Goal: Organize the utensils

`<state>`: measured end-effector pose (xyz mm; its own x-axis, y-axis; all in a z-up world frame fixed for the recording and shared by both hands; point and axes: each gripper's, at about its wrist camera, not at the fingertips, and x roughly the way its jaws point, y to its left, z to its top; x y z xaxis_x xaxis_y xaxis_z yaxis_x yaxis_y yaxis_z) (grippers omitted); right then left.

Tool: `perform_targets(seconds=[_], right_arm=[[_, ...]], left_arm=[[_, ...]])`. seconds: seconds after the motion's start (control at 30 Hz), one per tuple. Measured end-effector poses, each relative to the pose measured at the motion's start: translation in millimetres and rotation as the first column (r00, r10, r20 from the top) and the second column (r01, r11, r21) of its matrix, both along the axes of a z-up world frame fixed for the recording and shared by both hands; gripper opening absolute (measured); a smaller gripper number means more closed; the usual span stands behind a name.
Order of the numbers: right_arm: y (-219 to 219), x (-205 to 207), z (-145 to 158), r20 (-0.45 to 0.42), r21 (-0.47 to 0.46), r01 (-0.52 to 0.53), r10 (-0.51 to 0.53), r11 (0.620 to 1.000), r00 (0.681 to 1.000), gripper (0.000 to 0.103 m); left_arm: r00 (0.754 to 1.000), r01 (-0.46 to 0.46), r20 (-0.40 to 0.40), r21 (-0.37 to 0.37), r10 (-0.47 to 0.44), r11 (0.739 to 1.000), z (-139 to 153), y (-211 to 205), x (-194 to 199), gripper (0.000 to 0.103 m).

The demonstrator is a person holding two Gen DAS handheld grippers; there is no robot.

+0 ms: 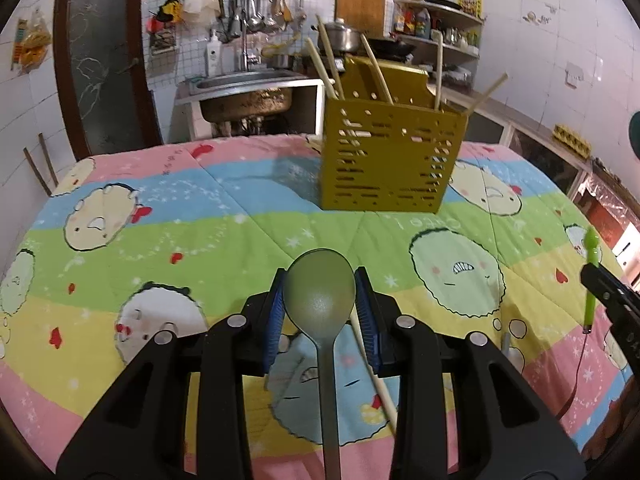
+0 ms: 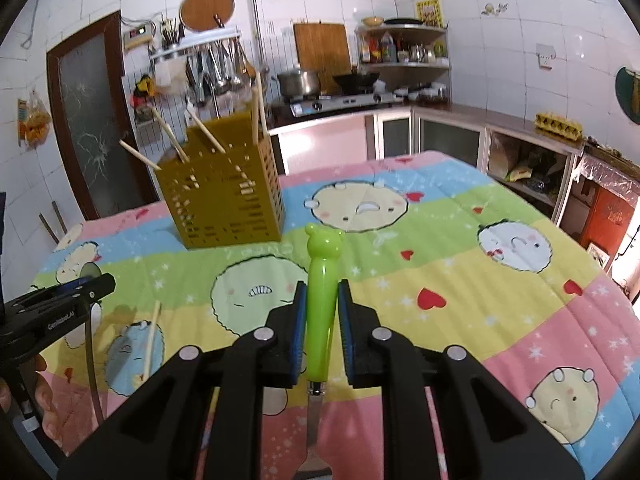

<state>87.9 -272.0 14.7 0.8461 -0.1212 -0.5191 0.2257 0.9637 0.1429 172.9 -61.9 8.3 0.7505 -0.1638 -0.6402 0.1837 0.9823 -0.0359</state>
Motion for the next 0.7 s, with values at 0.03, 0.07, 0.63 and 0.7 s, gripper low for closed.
perform_targets(seconds=[0.03,0.07,0.63,0.7], right_arm=[[1.0,-4.5,3.0,0.013,-0.005,0.001,-0.001,1.000,1.000,0.016],[1.7,-7.4,4.8,0.022,-0.009,0.002,-0.002,1.000,1.000,0.016],[20.7,-55.5,25.9,0.123,-0.064,0.000,0.008,0.998,0.992,0.016],[21.6,-59.0,26.3,0.126,-0.069,-0.002,0.011,0.998,0.992,0.016]], left_arm=[[1.000,-0.003,0.008,-0.001,0.003,1.000,1.8,2.8,-1.9,0.032],[1.000,-0.007,0.020,-0.005,0.008,1.000,4.3,6.6,-4.5,0.032],[0.992,-0.040,0.119,-0.069,0.048,0.997,26.1,55.4,-41.1,0.032],[0.991,-0.036,0.126,-0.081,0.046,0.996,26.4,58.7,-44.2,0.032]])
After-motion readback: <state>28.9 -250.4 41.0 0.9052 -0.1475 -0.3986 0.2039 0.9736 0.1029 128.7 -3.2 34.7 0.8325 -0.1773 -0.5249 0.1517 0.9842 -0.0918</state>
